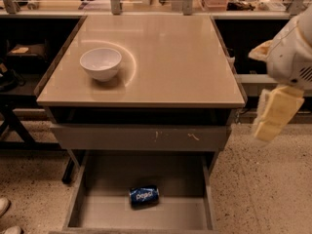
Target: Pick pepsi can from middle drawer and place on counter
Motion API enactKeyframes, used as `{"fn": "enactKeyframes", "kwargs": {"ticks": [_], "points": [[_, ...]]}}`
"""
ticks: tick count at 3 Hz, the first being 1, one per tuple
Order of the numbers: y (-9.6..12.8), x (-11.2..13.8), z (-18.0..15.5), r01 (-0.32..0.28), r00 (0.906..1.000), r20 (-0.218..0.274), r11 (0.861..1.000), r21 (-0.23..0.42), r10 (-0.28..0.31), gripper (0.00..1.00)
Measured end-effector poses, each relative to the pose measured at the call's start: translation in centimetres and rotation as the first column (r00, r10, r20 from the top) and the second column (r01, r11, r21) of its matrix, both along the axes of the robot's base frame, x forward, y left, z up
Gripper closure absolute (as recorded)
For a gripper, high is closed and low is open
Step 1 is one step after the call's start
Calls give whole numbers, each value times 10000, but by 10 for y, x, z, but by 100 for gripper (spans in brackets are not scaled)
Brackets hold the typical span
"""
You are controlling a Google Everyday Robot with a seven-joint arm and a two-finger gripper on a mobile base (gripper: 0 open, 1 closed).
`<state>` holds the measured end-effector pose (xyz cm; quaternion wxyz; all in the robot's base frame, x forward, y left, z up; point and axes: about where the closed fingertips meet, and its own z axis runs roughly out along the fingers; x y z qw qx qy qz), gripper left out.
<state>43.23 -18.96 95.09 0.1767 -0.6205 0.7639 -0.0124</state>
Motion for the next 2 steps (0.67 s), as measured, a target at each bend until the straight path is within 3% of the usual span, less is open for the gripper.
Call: {"fn": "enactKeyframes", "kwargs": {"ticks": [1,2], "points": [[43,-7,-55,-747,9959,-464,9948,687,779,0],[81,-6,-105,-1489,9838,-831,9823,1140,1588,0]]}}
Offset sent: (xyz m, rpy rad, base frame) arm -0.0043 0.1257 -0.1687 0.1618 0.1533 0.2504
